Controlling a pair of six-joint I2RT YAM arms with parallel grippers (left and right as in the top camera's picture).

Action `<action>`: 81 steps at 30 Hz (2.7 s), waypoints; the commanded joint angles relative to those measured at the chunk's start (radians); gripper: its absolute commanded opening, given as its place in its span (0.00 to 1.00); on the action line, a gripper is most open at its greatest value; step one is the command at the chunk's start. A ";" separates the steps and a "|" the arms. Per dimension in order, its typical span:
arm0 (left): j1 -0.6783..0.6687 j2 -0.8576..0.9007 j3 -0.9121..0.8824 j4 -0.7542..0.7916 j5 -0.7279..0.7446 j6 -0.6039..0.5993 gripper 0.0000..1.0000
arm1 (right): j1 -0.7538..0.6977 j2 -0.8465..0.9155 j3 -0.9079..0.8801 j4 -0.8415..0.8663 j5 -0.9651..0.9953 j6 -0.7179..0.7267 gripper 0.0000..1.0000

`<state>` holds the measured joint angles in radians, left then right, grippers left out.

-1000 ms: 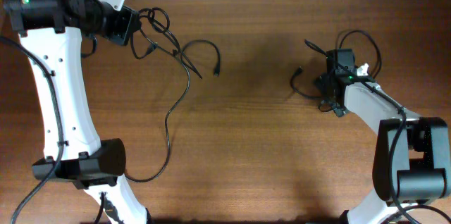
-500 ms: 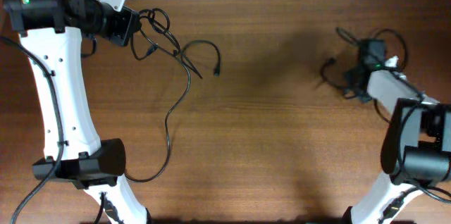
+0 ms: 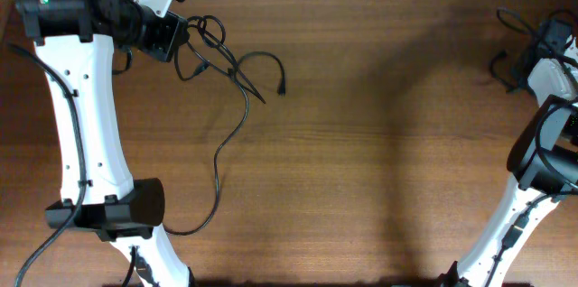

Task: Untangle cables

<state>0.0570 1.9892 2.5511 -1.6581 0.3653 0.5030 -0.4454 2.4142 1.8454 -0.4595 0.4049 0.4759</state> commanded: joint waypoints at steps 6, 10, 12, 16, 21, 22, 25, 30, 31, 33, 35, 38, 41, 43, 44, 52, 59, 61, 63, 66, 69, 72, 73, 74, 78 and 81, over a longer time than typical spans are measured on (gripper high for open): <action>-0.005 -0.035 0.010 -0.005 0.005 -0.016 0.00 | -0.039 -0.109 0.086 -0.099 -0.129 -0.028 0.94; -0.005 -0.035 0.010 -0.004 0.005 -0.017 0.00 | 0.005 -0.331 0.091 -0.274 -0.335 -0.277 0.95; -0.005 -0.035 0.010 -0.005 0.005 -0.017 0.00 | 0.088 -0.419 0.091 -0.366 -0.606 -0.470 0.95; -0.005 -0.035 0.010 0.034 0.004 -0.021 0.00 | 0.417 -0.480 0.091 -0.547 -0.734 -0.649 0.95; -0.005 -0.035 0.010 0.146 -0.078 -0.117 0.00 | 0.807 -0.543 0.092 -0.652 -0.764 -0.666 0.95; -0.005 -0.035 0.010 0.150 -0.077 -0.117 0.00 | 0.865 -0.559 0.092 -0.664 -0.760 -0.667 0.95; -0.005 -0.035 0.010 0.147 -0.077 -0.117 0.00 | 1.069 -0.578 0.090 -0.715 -0.737 -0.689 0.95; -0.005 -0.036 0.010 0.151 -0.059 -0.159 0.00 | 1.215 -0.576 0.087 -0.716 -0.603 -0.666 0.95; -0.005 -0.042 0.010 0.170 -0.021 -0.159 0.00 | 1.225 -0.575 0.077 -0.715 -0.601 -0.666 0.95; -0.005 -0.071 0.024 0.238 0.024 -0.210 0.00 | 1.224 -0.566 0.028 -0.673 -0.586 -0.666 0.95; -0.017 -0.121 0.044 0.294 0.031 -0.246 0.00 | 1.233 -0.555 -0.075 -0.576 -0.584 -0.660 0.95; -0.085 -0.135 0.045 0.265 0.007 -0.248 0.00 | 1.276 -0.555 -0.146 -0.481 -0.607 -0.650 0.95; -0.161 -0.138 0.045 0.274 0.005 -0.249 0.00 | 1.309 -0.543 -0.146 -0.437 -0.602 -0.640 0.95; -0.167 -0.140 0.045 0.273 0.005 -0.253 0.00 | 1.308 -0.507 -0.147 -0.378 -0.512 -0.640 0.95; -0.166 -0.143 0.045 0.274 0.004 -0.252 0.00 | 1.308 -0.494 -0.147 -0.332 -0.435 -0.639 0.95; -0.166 -0.169 0.045 0.274 -0.148 -0.279 0.00 | 1.284 -0.492 -0.147 -0.052 -0.111 0.051 0.96; -0.166 -0.245 0.045 0.287 -0.146 -0.286 0.00 | 1.283 -0.418 -0.148 -0.037 -0.143 0.057 0.04; -0.166 -0.245 0.045 0.288 -0.208 -0.286 0.00 | 1.275 -0.419 -0.147 -0.045 -0.140 0.056 0.04; -0.158 -0.245 0.045 0.290 -0.312 -0.285 0.00 | 1.228 -0.432 -0.147 -0.164 -0.135 0.037 0.04; -0.015 -0.243 0.045 0.295 -0.334 -0.298 0.00 | 1.070 -0.488 -0.147 -0.294 -0.135 0.038 0.04; 0.161 -0.241 0.044 0.295 -0.327 -0.305 0.00 | 0.784 -0.594 -0.147 -0.348 -0.139 0.022 0.04; 0.238 -0.233 0.042 0.294 -0.328 -0.308 0.00 | 0.446 -0.613 -0.147 -0.435 -0.208 -0.082 0.04; 0.241 -0.232 0.042 0.293 -0.318 -0.308 0.00 | 0.315 -0.614 -0.147 -0.452 -0.277 -0.111 0.04; 0.240 -0.232 0.042 0.294 -0.301 -0.308 0.00 | 0.250 -0.616 -0.147 -0.453 -0.325 -0.145 0.04; 0.240 -0.230 0.042 0.288 -0.206 -0.307 0.00 | 0.138 -0.639 -0.147 -0.487 -0.401 -0.241 0.04; 0.238 -0.222 0.042 0.285 -0.177 -0.308 0.00 | 0.251 -0.665 -0.147 -0.495 -0.401 -0.241 0.04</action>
<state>0.2951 1.7573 2.5828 -1.3724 0.1463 0.2115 -0.2722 1.8061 1.7004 -0.9581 0.0238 0.2539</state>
